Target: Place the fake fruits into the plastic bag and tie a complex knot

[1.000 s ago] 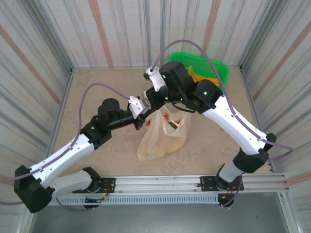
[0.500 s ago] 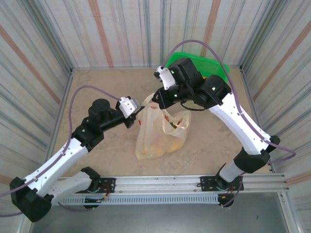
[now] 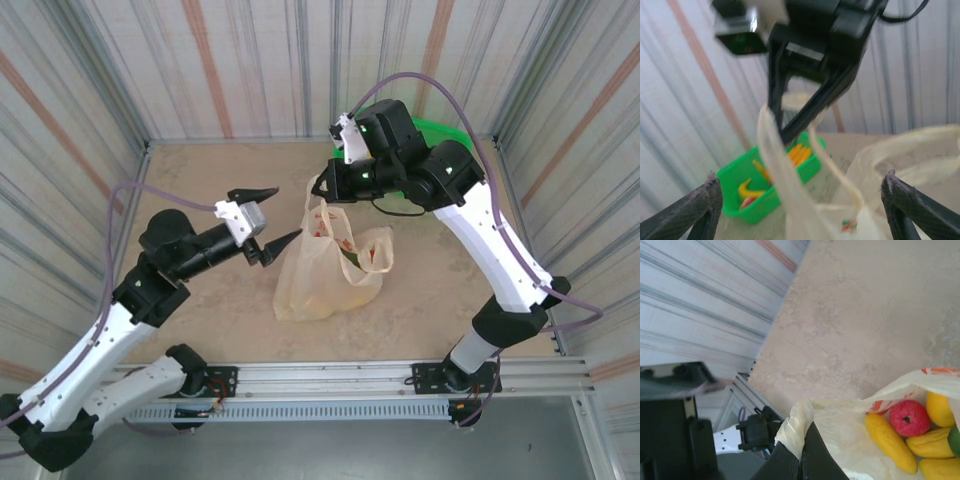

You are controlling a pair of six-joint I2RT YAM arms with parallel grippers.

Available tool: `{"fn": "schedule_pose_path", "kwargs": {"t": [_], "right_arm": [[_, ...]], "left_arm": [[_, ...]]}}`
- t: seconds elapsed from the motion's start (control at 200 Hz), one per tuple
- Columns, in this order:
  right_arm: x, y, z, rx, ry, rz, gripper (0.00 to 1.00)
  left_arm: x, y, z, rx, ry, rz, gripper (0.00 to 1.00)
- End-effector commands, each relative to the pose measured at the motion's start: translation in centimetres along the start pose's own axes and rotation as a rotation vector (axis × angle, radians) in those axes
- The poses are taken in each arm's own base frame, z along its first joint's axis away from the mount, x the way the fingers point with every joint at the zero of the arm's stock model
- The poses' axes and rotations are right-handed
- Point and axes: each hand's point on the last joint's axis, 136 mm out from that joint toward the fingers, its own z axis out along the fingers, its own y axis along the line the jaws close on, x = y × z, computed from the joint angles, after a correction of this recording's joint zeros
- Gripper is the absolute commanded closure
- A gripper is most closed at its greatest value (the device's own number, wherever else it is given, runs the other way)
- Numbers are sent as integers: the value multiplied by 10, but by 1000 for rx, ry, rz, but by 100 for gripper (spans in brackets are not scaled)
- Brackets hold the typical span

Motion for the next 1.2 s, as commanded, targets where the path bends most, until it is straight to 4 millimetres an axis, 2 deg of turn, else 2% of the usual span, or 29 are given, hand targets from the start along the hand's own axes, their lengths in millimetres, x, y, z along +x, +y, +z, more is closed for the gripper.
{"fn": "schedule_pose_path", "kwargs": {"t": [0.0, 0.11, 0.205, 0.281, 0.401, 0.456, 0.561, 0.616, 0.651, 0.691, 0.751, 0.797, 0.957, 1.002, 1.197], "right_arm": [[2, 7, 4, -26, 17, 54, 100], [4, 12, 9, -48, 16, 59, 100], [5, 17, 12, -67, 19, 63, 100], [6, 20, 14, -83, 24, 68, 100], [9, 22, 17, -93, 40, 76, 100], [9, 17, 17, -77, 42, 72, 100], [10, 5, 15, -35, 45, 68, 100], [10, 2, 14, -29, 47, 60, 99], [11, 2, 14, -40, 47, 47, 92], [11, 5, 13, -67, 48, 23, 79], [12, 7, 13, -86, 45, -1, 69], [14, 6, 13, -90, 44, -15, 67], [24, 11, 7, -165, 26, -51, 67], [32, 6, 12, -163, 36, -52, 70], [35, -5, 18, -130, 47, -46, 88]], "left_arm": [[11, -12, 29, 39, 3, -54, 13], [26, -2, 50, -33, 44, -55, 12], [36, 7, 56, -94, 46, -24, 11], [37, -3, 58, -47, 10, 12, 13], [43, -23, 62, 48, -21, 25, 24], [46, -21, 62, 35, -18, 18, 41], [48, -23, 57, 33, -21, 20, 85], [48, -26, 53, 40, -33, 18, 100], [49, -28, 51, 45, -34, 14, 100], [52, -29, 51, 49, -30, 8, 100], [53, -30, 50, 48, -30, 0, 100], [54, -29, 50, 43, -32, -5, 100], [58, -28, 50, 31, -20, -10, 100], [58, -27, 50, 30, -22, -9, 100], [57, -30, 52, 47, -23, -13, 100]]}}
